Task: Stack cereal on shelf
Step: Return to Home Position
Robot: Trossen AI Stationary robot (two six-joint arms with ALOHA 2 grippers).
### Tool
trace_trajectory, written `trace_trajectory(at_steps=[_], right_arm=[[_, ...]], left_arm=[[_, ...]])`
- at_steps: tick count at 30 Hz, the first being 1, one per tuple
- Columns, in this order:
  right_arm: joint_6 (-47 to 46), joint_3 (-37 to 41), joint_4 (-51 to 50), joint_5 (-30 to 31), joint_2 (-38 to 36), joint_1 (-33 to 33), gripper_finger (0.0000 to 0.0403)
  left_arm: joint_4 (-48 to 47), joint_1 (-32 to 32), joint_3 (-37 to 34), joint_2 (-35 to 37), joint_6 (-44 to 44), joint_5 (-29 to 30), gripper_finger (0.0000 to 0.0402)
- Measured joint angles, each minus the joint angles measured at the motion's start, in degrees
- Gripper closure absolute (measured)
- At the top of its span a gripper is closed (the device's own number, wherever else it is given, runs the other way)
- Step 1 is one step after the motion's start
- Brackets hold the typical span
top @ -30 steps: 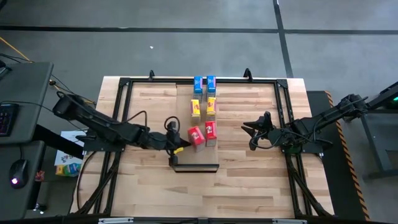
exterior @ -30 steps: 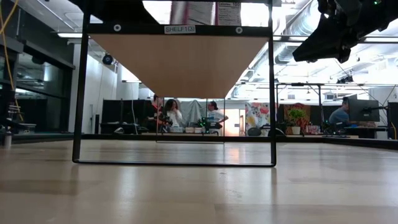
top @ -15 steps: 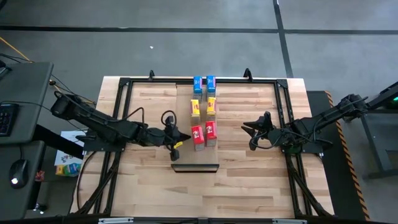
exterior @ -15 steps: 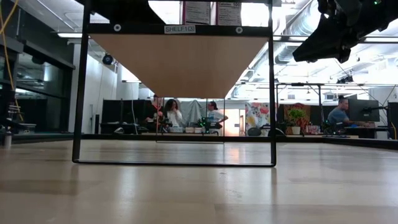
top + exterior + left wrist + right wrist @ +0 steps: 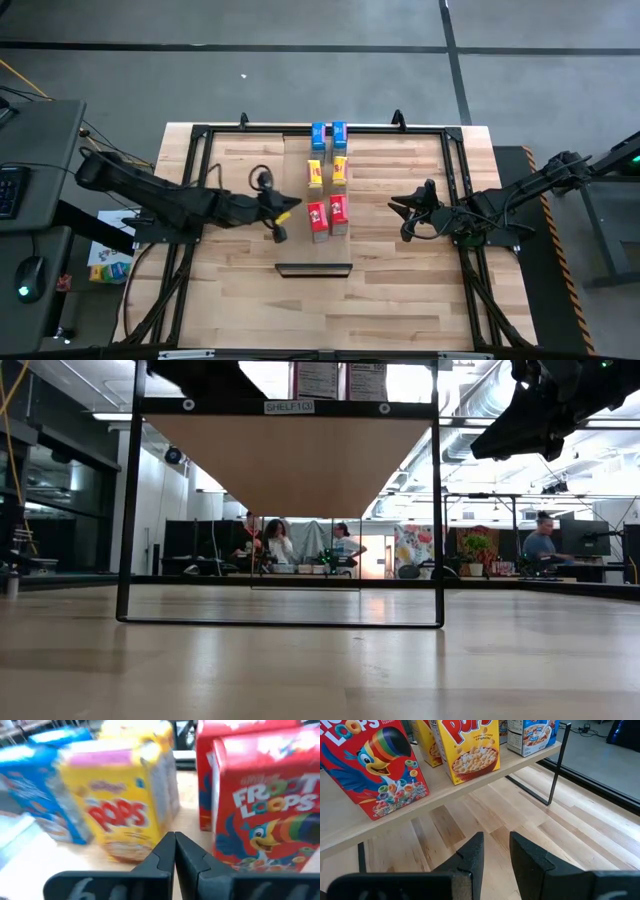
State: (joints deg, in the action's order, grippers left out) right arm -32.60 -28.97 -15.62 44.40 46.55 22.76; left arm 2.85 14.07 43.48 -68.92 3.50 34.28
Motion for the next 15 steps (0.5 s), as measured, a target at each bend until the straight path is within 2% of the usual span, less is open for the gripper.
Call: trace_trajectory(at_steps=[4,6,11,15], right_arm=[[0.36,0.0,-0.01,0.02,0.0,-0.01,0.0317],[0.5,0.0,-0.02,0.09,0.02,0.0,0.0317],[0.48,0.0,0.02,0.42,0.0,-0.02,0.0317],[1.32,0.0,0.03,0.51,0.01,-0.02,0.0317]], left_arm=[[-4.3,0.8,-0.01,7.99,-2.19,0.74,0.0401],[-3.53,0.99,-1.69,12.08,-3.35,-0.05,0.0401],[9.5,0.05,-15.45,21.67,-8.08,-10.86,0.0401],[16.26,-0.8,-26.59,28.6,-5.81,-14.63,0.0401]])
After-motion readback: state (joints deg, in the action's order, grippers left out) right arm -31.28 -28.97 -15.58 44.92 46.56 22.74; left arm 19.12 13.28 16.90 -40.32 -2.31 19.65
